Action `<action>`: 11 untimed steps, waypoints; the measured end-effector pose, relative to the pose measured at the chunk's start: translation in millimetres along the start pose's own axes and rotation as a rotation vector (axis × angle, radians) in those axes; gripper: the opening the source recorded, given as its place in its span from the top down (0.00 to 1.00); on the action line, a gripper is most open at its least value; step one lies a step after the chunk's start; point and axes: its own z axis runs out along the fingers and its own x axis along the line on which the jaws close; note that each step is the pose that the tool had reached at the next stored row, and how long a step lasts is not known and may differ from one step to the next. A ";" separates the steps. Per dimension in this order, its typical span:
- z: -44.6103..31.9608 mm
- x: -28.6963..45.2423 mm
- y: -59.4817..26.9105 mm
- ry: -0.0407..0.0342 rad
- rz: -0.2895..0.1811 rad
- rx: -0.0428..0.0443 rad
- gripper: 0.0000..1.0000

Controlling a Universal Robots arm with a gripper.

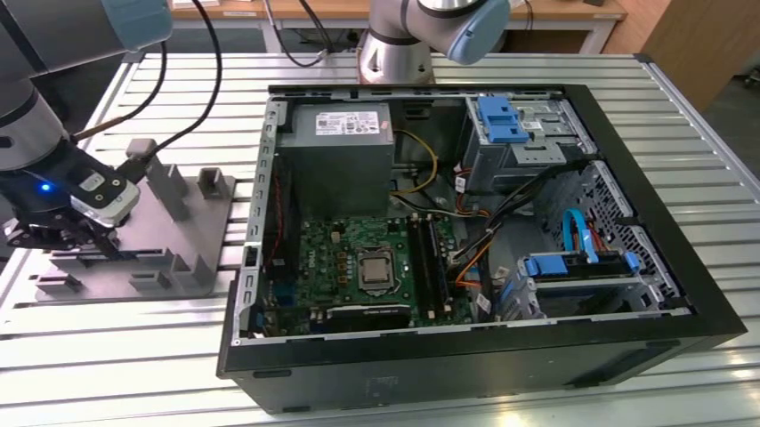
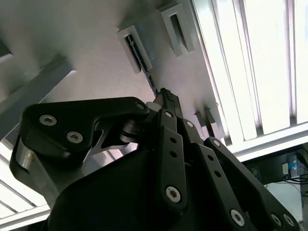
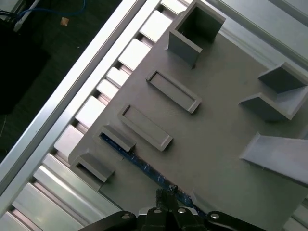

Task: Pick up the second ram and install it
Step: 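Pick up the second ram and move it above second insertion slot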

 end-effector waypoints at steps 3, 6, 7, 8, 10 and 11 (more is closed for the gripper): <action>0.0 0.0 0.0 0.0011 -0.035 0.0013 0.90; 0.0 0.0 0.0 0.0022 -0.070 0.0027 0.90; 0.0 0.0 0.0 0.0025 -0.081 0.0031 0.90; 0.0 0.0 0.0 0.0028 -0.093 0.0035 0.90; 0.0 0.0 0.0 0.0035 -0.115 0.0044 0.90; 0.0 0.0 0.0 0.0039 -0.127 0.0048 0.90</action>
